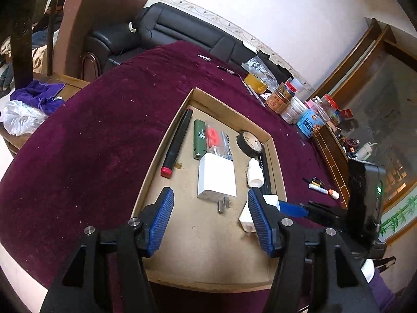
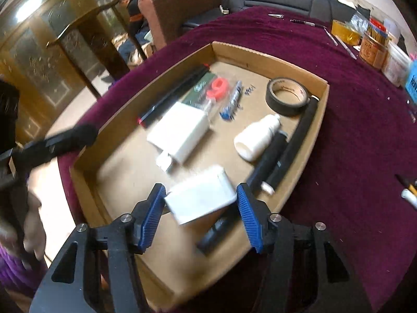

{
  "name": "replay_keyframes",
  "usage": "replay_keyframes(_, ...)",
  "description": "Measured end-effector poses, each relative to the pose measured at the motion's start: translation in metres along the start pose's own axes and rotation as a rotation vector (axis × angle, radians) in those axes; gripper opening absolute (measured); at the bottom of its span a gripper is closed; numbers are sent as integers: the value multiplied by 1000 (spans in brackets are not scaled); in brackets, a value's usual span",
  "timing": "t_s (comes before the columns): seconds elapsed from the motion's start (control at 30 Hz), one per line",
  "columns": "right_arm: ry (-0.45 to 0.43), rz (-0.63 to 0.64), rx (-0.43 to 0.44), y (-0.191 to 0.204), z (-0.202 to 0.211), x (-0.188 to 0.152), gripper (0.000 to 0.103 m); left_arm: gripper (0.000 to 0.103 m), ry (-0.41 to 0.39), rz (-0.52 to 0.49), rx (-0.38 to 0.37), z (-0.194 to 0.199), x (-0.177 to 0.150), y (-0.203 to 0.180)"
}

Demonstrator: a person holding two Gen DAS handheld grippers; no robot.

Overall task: Organize rigid objects
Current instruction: 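Release the charger into the tray with left while right lowers its charger beside it, then withdraw both open grippers from the tray toward the table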

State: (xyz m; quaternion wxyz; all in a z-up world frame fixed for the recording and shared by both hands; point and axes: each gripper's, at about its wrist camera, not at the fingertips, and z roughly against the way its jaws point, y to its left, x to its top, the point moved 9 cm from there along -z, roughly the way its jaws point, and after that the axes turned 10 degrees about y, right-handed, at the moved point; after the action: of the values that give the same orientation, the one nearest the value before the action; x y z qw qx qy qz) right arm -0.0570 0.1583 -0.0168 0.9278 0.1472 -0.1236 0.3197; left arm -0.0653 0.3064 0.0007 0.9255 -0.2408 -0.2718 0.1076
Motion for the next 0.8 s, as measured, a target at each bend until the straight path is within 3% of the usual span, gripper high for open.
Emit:
replay_keyframes(0.3, 5, 76, -51, 1, 29, -24, 56, 53, -8, 39, -19, 5, -8, 11)
replay_keyframes(0.43, 20, 152, -71, 21, 21, -24, 56, 53, -10, 50, -22, 8, -12, 14)
replay_keyframes(0.53, 82, 190, -37, 36, 4, -25, 56, 53, -11, 49, -26, 10, -14, 14)
replay_keyframes(0.73, 135, 70, 16, 20, -27, 5, 56, 53, -15, 47, -31, 13, -17, 12)
replay_keyframes(0.8, 132, 7, -8, 3, -37, 16, 56, 53, -14, 45, -35, 14, -18, 11)
